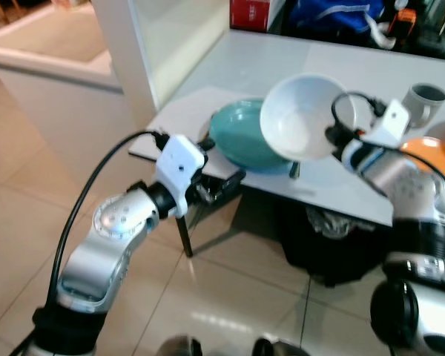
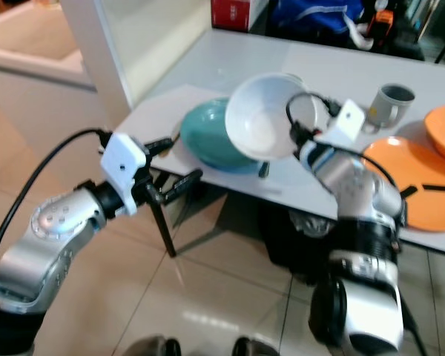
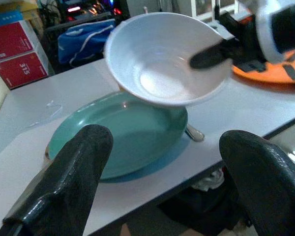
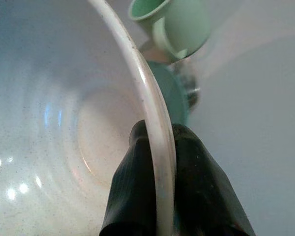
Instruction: Setting the table
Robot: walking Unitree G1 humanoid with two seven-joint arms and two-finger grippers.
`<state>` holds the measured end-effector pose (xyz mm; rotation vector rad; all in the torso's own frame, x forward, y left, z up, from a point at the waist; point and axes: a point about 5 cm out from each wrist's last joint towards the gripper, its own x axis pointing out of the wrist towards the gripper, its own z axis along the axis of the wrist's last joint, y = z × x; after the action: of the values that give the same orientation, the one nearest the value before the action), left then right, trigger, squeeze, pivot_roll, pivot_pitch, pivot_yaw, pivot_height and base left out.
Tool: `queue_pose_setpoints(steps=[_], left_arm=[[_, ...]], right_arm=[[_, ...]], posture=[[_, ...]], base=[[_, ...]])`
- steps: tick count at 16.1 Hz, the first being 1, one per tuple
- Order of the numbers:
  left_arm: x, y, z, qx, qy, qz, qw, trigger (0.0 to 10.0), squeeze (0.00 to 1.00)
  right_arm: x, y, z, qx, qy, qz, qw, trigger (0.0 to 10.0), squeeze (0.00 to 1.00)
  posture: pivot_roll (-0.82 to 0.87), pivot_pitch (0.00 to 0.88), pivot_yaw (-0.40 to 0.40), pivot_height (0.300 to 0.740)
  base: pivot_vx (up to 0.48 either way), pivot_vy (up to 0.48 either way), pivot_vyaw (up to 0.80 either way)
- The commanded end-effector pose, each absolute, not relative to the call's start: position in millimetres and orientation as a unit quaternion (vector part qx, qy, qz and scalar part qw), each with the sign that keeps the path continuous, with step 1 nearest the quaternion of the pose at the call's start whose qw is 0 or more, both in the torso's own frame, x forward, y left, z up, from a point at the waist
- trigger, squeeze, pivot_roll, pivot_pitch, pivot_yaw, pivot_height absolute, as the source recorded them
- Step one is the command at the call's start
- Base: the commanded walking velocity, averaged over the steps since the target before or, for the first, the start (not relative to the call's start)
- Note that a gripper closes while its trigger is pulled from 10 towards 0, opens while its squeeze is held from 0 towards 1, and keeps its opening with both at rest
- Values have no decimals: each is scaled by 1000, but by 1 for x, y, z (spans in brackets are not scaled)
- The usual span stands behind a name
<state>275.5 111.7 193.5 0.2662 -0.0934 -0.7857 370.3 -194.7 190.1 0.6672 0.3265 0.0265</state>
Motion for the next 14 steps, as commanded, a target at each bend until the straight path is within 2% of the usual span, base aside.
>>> queue_pose_setpoints(steps=[1, 4, 8, 10, 14], left_arm=[[276, 114, 197, 138, -46, -382, 913, 10000, 0], [283, 131, 196, 152, -37, -326, 932, 10000, 0], [274, 127, 200, 146, -42, -354, 923, 10000, 0], [274, 128, 202, 149, -42, -353, 923, 10000, 0], [274, 129, 201, 151, -38, -351, 923, 10000, 0]], right_arm=[[376, -190, 202, 340, 134, 32, 930, 10000, 0], [395, -178, 203, 353, 116, 19, 928, 10000, 0], [411, -164, 197, 358, 139, -7, 923, 10000, 0], [412, -161, 193, 326, 170, -17, 930, 10000, 0], [413, -170, 191, 340, 185, -38, 921, 10000, 0]], posture=[[81, 91, 23, 740], [88, 117, 35, 740], [120, 125, 25, 740], [132, 130, 10, 740], [136, 131, 6, 740]], base=[[0, 0, 0], [0, 0, 0], [0, 0, 0], [0, 0, 0], [0, 0, 0]])
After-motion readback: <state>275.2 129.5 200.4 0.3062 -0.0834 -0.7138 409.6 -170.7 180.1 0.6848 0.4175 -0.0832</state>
